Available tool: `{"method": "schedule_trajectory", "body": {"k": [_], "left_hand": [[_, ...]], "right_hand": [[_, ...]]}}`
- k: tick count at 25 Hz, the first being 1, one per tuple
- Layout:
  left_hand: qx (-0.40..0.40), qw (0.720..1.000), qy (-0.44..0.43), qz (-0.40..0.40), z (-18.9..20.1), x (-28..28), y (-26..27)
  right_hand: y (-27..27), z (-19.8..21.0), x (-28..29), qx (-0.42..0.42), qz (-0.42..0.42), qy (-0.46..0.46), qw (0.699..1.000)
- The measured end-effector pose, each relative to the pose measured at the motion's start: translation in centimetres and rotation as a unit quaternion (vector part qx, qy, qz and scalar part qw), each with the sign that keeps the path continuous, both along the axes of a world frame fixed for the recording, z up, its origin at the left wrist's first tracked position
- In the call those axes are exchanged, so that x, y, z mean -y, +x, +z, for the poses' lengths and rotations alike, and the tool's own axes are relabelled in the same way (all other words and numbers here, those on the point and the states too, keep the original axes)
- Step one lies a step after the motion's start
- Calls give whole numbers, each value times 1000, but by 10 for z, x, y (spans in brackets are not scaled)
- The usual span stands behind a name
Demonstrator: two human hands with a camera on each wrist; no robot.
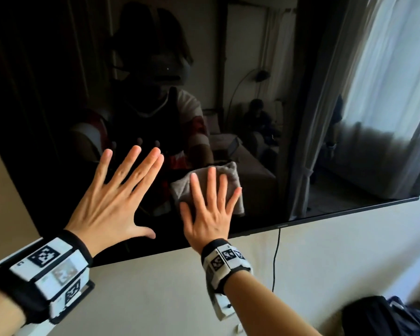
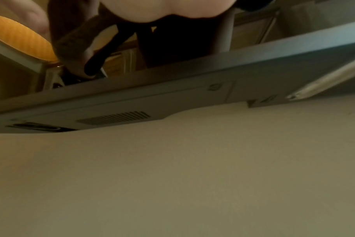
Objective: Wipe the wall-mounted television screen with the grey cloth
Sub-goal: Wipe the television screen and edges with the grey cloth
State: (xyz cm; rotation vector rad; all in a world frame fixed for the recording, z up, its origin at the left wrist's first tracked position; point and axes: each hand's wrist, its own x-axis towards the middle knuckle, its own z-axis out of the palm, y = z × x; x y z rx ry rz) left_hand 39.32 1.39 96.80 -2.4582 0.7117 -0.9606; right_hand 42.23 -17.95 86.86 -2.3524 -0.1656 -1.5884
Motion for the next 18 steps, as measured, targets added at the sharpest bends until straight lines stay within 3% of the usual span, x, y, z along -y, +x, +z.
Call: {"method": "schedule_trajectory", "body": {"k": [4,15,18], "left_hand": [[-20,999,5,-26,-8,21,5],[29,998,4,-63,-18,136,18],[34,998,-6,-56,-23,155,21]], "right_hand": [[4,-5,38,6,-18,-93,996],[14,-10,209,-4,-75,-4,997],[16,-6,246,-6,-86,59,995]]}}
